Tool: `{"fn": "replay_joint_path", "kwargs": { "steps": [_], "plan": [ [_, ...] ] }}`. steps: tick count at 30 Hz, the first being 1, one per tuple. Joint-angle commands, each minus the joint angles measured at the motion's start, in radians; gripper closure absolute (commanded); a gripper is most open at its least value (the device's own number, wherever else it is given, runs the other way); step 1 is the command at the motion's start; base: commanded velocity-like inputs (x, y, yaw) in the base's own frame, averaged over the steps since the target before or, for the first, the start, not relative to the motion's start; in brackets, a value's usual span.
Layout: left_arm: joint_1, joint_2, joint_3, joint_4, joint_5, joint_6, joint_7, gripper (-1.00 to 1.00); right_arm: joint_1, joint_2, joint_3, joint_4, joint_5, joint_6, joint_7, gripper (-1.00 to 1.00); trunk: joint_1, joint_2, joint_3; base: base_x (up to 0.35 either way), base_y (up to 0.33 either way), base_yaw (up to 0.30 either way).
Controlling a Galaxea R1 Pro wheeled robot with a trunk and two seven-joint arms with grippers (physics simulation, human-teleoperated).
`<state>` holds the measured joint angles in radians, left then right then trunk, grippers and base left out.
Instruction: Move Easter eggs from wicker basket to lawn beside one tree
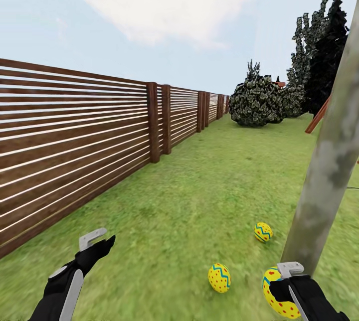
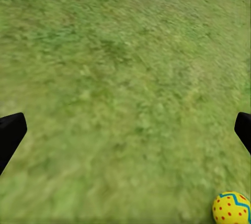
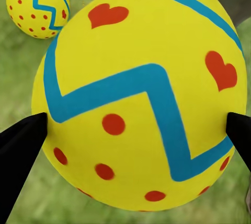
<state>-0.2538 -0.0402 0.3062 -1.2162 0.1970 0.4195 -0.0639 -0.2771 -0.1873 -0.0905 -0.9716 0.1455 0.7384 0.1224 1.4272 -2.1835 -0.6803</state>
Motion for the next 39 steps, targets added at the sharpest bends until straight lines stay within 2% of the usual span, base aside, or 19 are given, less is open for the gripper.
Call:
{"fn": "replay_joint_path", "kwargs": {
  "steps": [1, 22, 28, 39],
  "plan": [
    [-0.001, -0.001, 0.004, -0.001, 0.005, 0.007, -0.005, -1.00, -0.001, 0.000, -0.002, -0.001, 0.010, 0.004, 0.010, 1.00, 0.004, -0.008, -0.004, 0.000, 0.000, 0.000],
    [-0.001, -0.001, 0.003, 0.003, 0.004, 0.006, -0.005, -1.00, -0.001, 0.000, -0.002, -0.001, 0.013, 0.004, 0.010, 1.00, 0.084, -0.155, -0.070, 0.000, 0.000, 0.000],
    [-0.001, -0.001, -0.029, 0.003, 0.005, 0.006, -0.001, -1.00, -0.001, 0.000, -0.002, -0.001, 0.013, 0.004, 0.010, 1.00, 0.107, -0.197, -0.089, 0.000, 0.000, 0.000],
    [-0.001, -0.001, -0.032, 0.003, 0.004, 0.005, 0.001, -1.00, -0.001, 0.001, 0.000, 0.001, 0.014, 0.004, 0.010, 1.00, 0.149, -0.274, -0.123, 0.000, 0.000, 0.000]
  ]
}}
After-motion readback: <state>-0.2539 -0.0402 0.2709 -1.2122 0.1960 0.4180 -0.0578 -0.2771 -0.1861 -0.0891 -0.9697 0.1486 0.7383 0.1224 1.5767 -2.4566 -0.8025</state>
